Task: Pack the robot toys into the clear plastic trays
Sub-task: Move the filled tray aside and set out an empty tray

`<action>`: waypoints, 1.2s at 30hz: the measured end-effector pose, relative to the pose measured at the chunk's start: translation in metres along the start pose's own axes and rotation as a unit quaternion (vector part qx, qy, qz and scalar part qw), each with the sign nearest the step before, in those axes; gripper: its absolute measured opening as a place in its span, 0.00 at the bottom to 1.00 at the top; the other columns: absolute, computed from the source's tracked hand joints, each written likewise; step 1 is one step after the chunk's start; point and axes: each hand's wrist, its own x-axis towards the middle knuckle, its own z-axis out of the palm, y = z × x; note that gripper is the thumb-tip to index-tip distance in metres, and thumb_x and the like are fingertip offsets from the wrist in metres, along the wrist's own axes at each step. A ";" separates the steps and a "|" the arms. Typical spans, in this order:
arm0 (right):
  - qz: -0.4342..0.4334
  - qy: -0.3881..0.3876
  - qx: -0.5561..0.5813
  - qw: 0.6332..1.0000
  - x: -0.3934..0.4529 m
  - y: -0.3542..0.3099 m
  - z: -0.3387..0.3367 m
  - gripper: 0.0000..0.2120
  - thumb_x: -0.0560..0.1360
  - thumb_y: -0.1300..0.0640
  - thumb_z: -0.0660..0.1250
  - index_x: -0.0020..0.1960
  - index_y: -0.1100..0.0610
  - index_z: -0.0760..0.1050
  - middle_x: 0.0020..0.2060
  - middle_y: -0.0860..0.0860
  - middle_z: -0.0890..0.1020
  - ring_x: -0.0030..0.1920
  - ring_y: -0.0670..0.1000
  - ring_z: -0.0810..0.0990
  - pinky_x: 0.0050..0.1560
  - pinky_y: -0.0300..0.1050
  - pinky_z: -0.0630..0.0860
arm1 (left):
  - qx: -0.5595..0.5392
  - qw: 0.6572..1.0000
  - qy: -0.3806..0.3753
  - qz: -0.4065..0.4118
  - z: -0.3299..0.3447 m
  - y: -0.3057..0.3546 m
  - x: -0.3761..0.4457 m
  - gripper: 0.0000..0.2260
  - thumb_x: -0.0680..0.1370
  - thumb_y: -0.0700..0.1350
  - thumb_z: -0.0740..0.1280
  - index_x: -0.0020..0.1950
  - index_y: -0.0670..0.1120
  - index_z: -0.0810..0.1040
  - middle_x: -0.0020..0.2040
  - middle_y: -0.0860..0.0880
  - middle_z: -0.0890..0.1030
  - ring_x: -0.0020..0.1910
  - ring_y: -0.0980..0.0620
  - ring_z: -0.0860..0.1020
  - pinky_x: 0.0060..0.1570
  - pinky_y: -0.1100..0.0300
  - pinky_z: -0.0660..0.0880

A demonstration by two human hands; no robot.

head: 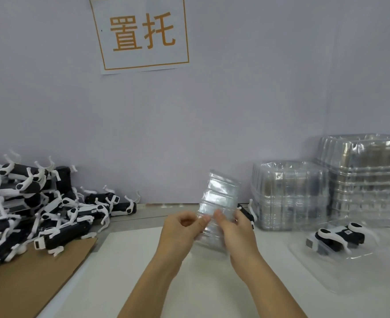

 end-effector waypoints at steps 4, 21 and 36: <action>0.028 -0.039 0.044 0.998 0.003 -0.006 -0.008 0.07 0.78 0.58 0.69 0.55 0.56 0.80 0.48 0.53 0.87 0.50 0.56 0.85 0.58 0.59 0.79 | -0.031 0.998 -0.054 -0.024 -0.003 0.010 -0.003 0.06 0.79 0.41 0.70 0.46 0.41 0.86 0.36 0.50 0.85 0.32 0.57 0.81 0.34 0.68 0.75; 0.053 -0.089 0.093 0.990 -0.001 -0.010 -0.009 0.08 0.79 0.60 0.68 0.57 0.60 0.80 0.50 0.56 0.86 0.51 0.56 0.85 0.44 0.46 0.80 | -0.041 0.993 0.061 -0.090 -0.010 0.010 -0.011 0.04 0.78 0.41 0.71 0.46 0.42 0.84 0.39 0.47 0.87 0.32 0.54 0.83 0.30 0.68 0.74; -0.080 -0.047 -0.169 0.981 0.007 -0.026 -0.019 0.04 0.75 0.55 0.72 0.44 0.54 0.78 0.33 0.42 0.82 0.34 0.43 0.80 0.39 0.41 0.73 | -0.231 0.860 0.453 0.049 -0.075 0.011 0.009 0.12 0.84 0.38 0.58 0.42 0.47 0.72 0.34 0.49 0.75 0.25 0.58 0.73 0.29 0.66 0.73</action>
